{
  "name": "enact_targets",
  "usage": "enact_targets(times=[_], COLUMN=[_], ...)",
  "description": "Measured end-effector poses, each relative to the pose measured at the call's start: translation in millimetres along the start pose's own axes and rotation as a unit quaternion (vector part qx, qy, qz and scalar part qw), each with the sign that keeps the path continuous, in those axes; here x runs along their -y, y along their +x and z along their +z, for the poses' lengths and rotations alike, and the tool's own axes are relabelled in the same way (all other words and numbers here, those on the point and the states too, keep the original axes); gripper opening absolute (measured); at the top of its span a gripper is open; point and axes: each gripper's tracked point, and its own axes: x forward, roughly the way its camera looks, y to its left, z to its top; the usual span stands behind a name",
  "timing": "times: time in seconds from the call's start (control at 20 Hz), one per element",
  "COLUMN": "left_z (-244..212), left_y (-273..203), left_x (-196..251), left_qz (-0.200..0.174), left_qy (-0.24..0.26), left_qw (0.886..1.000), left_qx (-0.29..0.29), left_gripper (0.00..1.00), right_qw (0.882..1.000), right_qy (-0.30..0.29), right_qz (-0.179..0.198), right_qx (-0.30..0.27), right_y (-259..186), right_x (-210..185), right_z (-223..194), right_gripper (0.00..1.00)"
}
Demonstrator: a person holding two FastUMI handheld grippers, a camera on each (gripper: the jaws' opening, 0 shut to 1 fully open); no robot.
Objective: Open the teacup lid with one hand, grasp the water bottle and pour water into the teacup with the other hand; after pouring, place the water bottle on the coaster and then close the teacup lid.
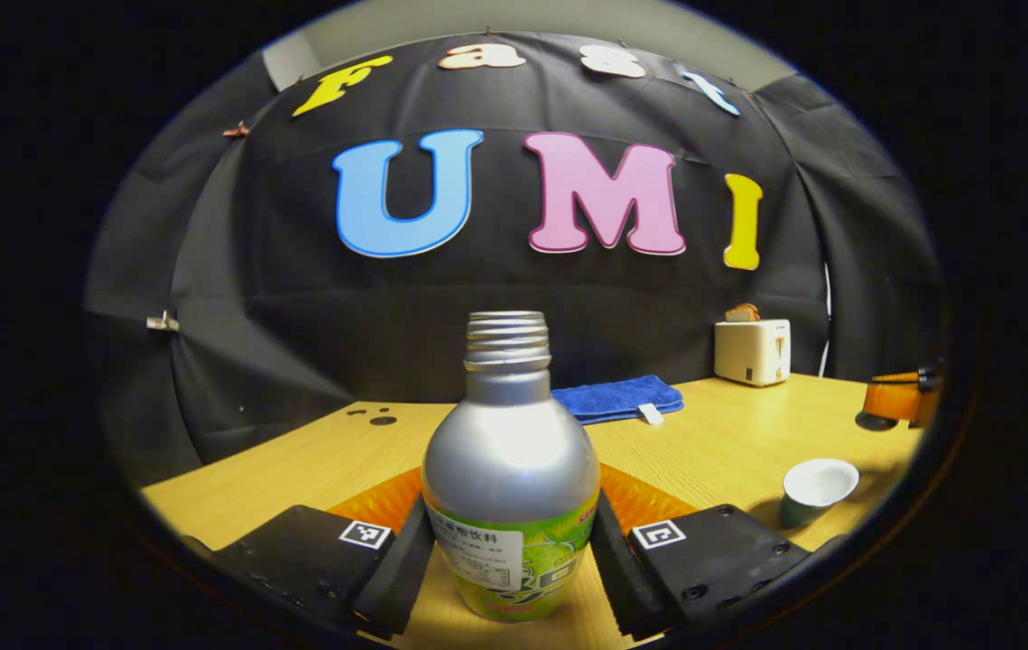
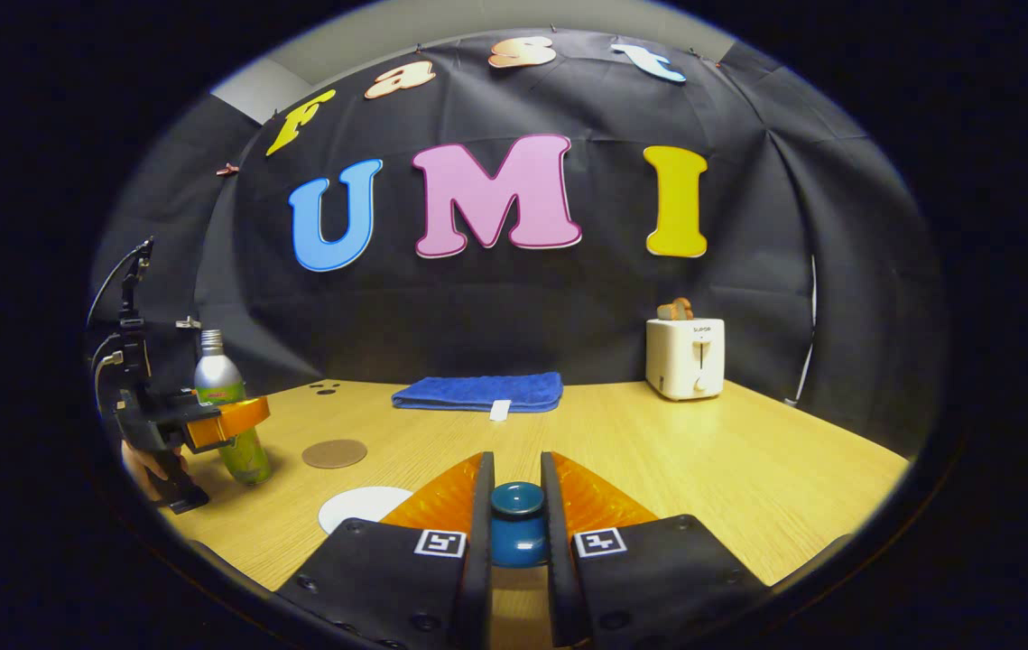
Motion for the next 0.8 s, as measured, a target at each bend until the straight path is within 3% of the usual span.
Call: enact_targets(times=[0.15,0.3,0.4,0.6,0.7,0.8], left_z=[9.3,21.4,28.1,30.2,22.8,17.6], left_y=[-0.2,4.6,7.8,10.5,11.2,11.5], left_x=[16.4,26.1,36.3,59.1,72.7,85.0], left_qz=[-0.014,-0.015,-0.024,-0.056,-0.076,-0.092], left_qy=[0.095,0.214,0.303,0.463,0.507,0.536], left_qw=[0.995,0.977,0.953,0.884,0.858,0.839], left_qx=[0.000,0.001,0.013,0.032,0.034,0.034], left_gripper=[0.82,0.82,0.82,0.81,0.81,0.81], right_qw=[1.000,1.000,1.000,1.000,1.000,1.000], right_qy=[-0.013,-0.011,-0.011,-0.010,-0.010,-0.010], right_qz=[0.000,-0.003,-0.004,0.005,0.009,0.010], right_qx=[-0.002,-0.002,-0.002,-0.002,-0.002,-0.002], right_y=[5.3,10.4,12.1,12.5,12.2,11.5], right_x=[2.4,12.0,16.8,14.9,14.2,14.4], right_z=[-3.2,-1.6,-1.4,-1.3,-1.5,-0.8], right_gripper=[0.29,0.29,0.29,0.29,0.29,0.29])
